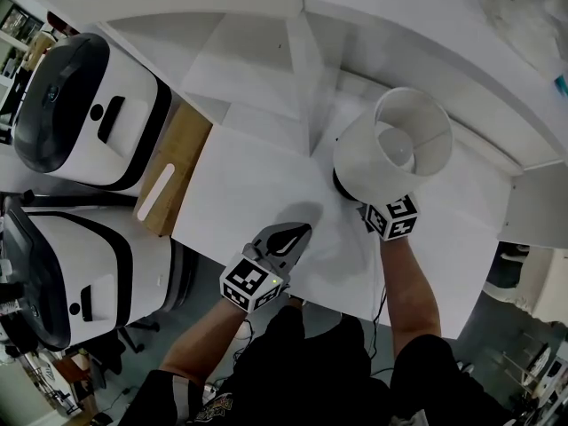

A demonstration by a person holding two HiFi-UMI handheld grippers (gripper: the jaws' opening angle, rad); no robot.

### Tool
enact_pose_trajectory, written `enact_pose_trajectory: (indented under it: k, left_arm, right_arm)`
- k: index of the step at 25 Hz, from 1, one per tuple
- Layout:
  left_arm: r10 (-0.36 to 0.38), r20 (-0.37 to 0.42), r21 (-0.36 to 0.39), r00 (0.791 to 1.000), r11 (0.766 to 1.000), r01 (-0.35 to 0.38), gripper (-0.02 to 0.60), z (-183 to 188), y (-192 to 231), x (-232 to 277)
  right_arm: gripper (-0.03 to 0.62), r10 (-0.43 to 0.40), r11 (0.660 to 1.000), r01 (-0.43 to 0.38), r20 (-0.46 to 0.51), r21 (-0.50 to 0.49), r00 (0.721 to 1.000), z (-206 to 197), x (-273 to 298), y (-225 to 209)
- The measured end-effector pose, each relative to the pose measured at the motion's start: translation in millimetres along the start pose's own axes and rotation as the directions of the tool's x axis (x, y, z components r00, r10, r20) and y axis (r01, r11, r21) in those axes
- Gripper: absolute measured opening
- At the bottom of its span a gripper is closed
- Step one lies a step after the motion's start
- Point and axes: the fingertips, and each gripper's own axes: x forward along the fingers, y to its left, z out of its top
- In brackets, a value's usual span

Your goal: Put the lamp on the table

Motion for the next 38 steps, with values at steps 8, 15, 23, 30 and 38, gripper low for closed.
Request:
enact_pose_trajectory:
  k: [8, 15, 23, 30, 38]
  left_arm:
    - [-0.015, 0.000, -0.001, 1.000, 1.000, 0.015, 0.006, -1.3, -1.7, -0.2]
    - [-0.031, 0.003, 0.001, 1.000, 1.000, 0.031, 0.006, -2.0, -9.3, -6.4]
    - [-0.072, 0.009, 0.015, 0.997, 0.997, 0.071, 0.006, -3.0, -27.6, -12.4]
    - [-0.103, 0.013, 0.032, 0.995, 0.994, 0.103, 0.006, -4.8, -41.6, -19.3]
    - [-0.138, 0.000, 0.049, 0.990, 0.989, 0.138, 0.006, -1.6, -56.8, -18.7]
  right_arm:
    - [0.111, -0.020, 1.000, 0.020, -0.008, 0.002, 1.000, -2.7, -1.6, -0.9]
    - [0.147, -0.059, 0.998, 0.059, -0.013, 0.025, 0.998, -8.1, -21.0, -2.2]
    - [0.158, -0.131, 0.989, 0.133, -0.037, 0.065, 0.991, -22.5, -60.5, -3.6]
    - [0.158, -0.240, 0.957, 0.238, -0.009, 0.165, 0.971, -27.0, -117.0, -11.7]
    - [0.061, -0.267, 0.946, 0.260, 0.010, 0.196, 0.964, -7.7, -175.1, 20.5]
